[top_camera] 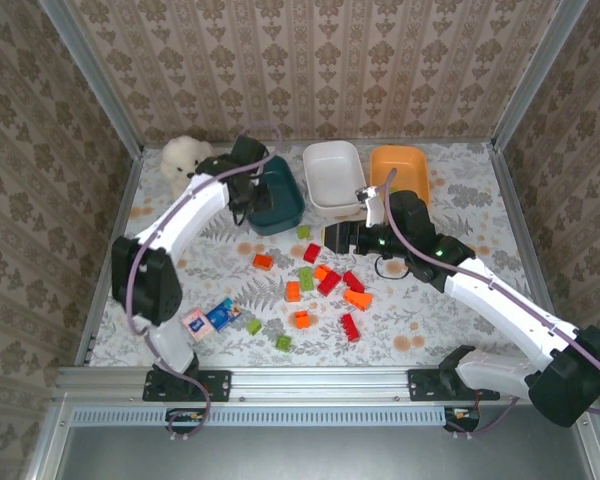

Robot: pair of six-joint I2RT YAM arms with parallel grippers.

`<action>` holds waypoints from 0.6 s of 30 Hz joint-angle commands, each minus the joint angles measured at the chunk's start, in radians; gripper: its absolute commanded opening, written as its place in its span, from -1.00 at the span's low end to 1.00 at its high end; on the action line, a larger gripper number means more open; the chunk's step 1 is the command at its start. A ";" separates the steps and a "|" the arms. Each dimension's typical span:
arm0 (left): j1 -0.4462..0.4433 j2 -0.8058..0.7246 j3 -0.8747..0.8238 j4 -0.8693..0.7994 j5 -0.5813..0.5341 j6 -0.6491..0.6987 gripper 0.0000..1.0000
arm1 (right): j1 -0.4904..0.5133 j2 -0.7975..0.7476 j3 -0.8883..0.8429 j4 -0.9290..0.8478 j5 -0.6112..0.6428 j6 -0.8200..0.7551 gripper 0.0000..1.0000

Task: Sort the legos into containers by color

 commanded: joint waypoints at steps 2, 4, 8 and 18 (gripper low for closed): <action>0.064 0.251 0.240 -0.073 0.011 0.051 -0.40 | -0.006 -0.001 0.061 -0.015 0.066 -0.034 0.51; 0.079 0.343 0.347 -0.092 0.022 0.051 -0.41 | -0.006 -0.006 0.070 -0.029 0.079 -0.036 0.51; 0.100 0.504 0.542 -0.137 0.036 0.041 -0.39 | -0.006 -0.030 0.067 -0.063 0.106 -0.039 0.51; 0.112 0.614 0.628 -0.148 0.104 0.023 -0.19 | -0.006 -0.096 0.029 -0.156 0.182 -0.047 0.52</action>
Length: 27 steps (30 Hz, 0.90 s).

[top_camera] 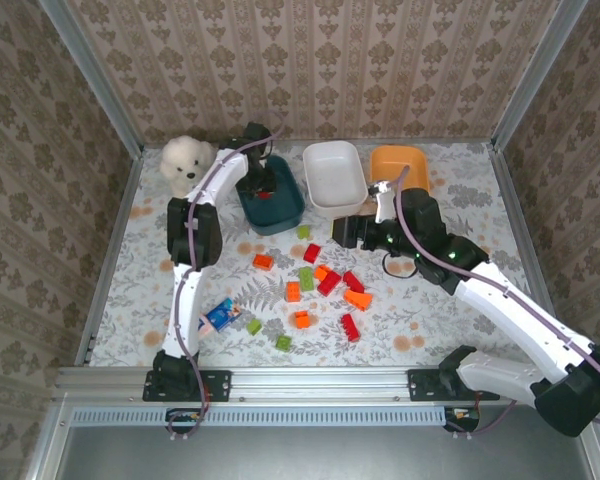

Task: Sort the legos into containers by color

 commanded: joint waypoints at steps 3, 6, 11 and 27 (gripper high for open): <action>0.001 0.000 0.011 -0.039 0.042 -0.006 -0.04 | -0.006 -0.039 -0.017 -0.080 0.097 -0.023 0.55; -0.001 -0.014 0.010 -0.039 0.044 0.000 0.06 | -0.006 -0.045 -0.014 -0.095 0.125 -0.031 0.55; 0.001 -0.062 0.017 -0.034 0.044 0.002 0.15 | -0.006 -0.054 0.004 -0.125 0.161 -0.052 0.55; -0.013 -0.620 -0.463 0.266 0.145 -0.082 0.33 | 0.002 0.000 0.042 -0.426 0.242 -0.093 0.48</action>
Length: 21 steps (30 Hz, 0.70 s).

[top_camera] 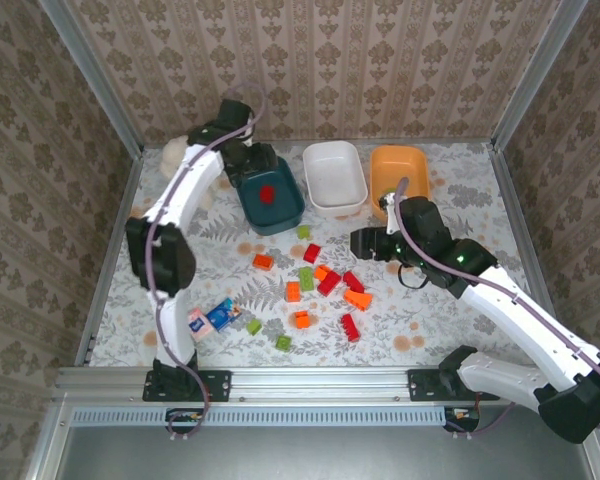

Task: Sort the legos into containers by color

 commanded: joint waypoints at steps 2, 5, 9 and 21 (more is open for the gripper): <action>-0.020 -0.258 -0.320 0.190 0.086 -0.037 0.36 | 0.017 0.060 0.013 -0.184 0.026 -0.033 0.48; -0.048 -0.414 -0.540 0.253 0.111 -0.050 0.37 | 0.046 0.108 -0.004 -0.228 0.025 -0.099 0.46; -0.084 -0.573 -0.768 0.253 0.111 -0.077 0.36 | 0.082 0.219 -0.002 -0.260 0.017 -0.180 0.42; -0.142 -0.814 -1.009 0.223 0.087 -0.153 0.36 | 0.134 0.613 0.099 -0.313 0.050 -0.250 0.58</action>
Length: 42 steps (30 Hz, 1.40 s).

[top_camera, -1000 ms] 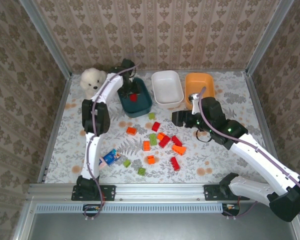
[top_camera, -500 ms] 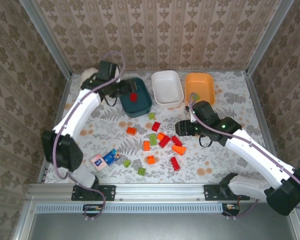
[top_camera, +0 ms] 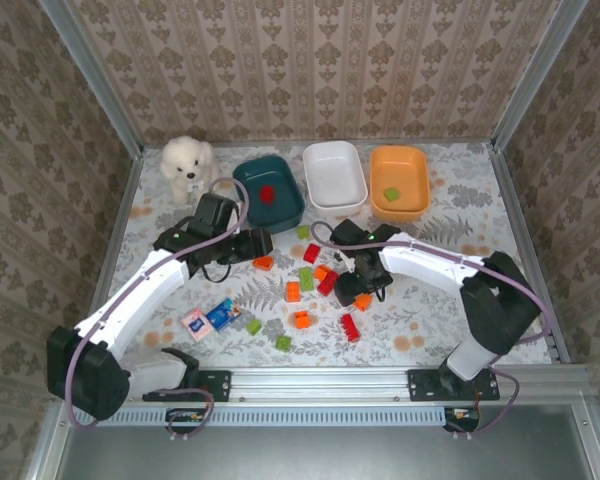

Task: Sort the legos into containers by color

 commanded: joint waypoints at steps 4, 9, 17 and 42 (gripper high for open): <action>-0.002 -0.043 -0.021 -0.010 -0.011 -0.042 0.36 | 0.009 0.091 0.060 -0.049 0.077 -0.042 0.56; -0.013 -0.052 -0.012 0.001 0.001 -0.042 0.36 | 0.015 0.135 0.071 -0.040 0.065 -0.049 0.36; -0.024 -0.071 -0.034 0.055 0.081 -0.050 0.36 | 0.031 0.141 0.038 -0.044 0.068 -0.017 0.07; -0.062 -0.040 -0.048 0.123 0.148 -0.055 0.36 | 0.030 0.059 -0.024 -0.106 0.076 0.060 -0.29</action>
